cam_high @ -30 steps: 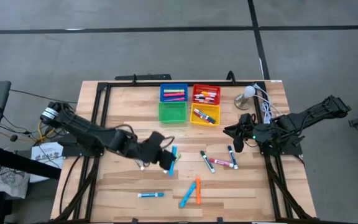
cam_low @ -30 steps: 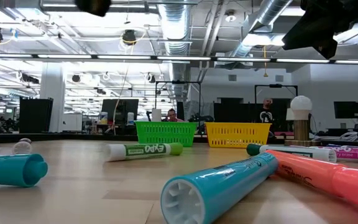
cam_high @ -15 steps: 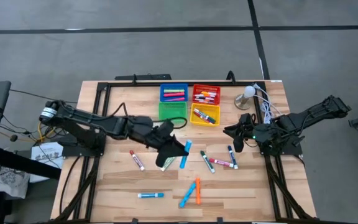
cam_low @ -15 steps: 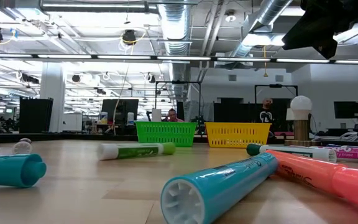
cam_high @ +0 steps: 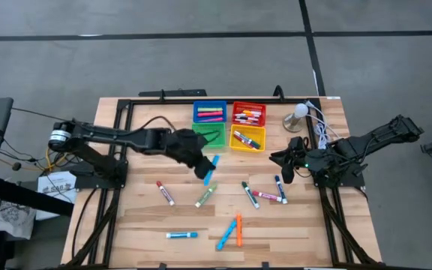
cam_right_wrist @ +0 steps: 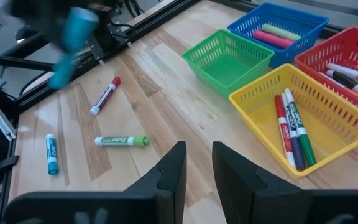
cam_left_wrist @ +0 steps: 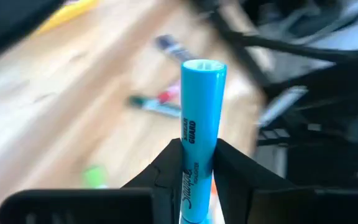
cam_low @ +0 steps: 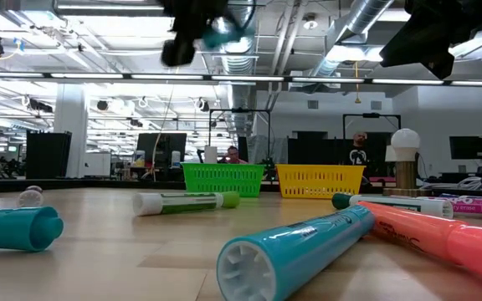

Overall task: Pick & Place Markers
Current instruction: Put the left blue highlighter into the blue bin

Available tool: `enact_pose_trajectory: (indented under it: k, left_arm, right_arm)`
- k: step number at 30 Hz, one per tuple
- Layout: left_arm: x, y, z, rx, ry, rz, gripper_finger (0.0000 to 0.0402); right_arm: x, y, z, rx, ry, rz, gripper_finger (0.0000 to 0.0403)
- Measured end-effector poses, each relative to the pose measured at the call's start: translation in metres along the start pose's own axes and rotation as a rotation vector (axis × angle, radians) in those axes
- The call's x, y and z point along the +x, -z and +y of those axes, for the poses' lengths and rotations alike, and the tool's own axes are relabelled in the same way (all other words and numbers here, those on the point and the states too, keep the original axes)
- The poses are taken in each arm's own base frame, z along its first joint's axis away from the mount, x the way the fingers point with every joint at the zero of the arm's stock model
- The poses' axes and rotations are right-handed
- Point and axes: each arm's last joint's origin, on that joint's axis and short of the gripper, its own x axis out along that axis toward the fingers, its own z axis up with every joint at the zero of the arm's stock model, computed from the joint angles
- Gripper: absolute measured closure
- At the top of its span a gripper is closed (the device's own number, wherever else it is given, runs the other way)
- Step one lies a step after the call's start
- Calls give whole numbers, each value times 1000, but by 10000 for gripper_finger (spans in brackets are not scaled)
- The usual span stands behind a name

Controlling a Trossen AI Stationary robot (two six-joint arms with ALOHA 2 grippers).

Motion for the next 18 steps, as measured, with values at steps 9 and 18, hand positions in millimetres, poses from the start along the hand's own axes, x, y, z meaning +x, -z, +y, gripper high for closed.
enact_pose_trajectory:
  k: [9,18]
  left_arm:
    - [-11,-33,69,-31,-220,-12,334]
    - [-35,-72,120,62,-383,-157,334]
  right_arm:
    - [0,0,0,0,0,0,336]
    - [0,0,0,-1,1,0,336]
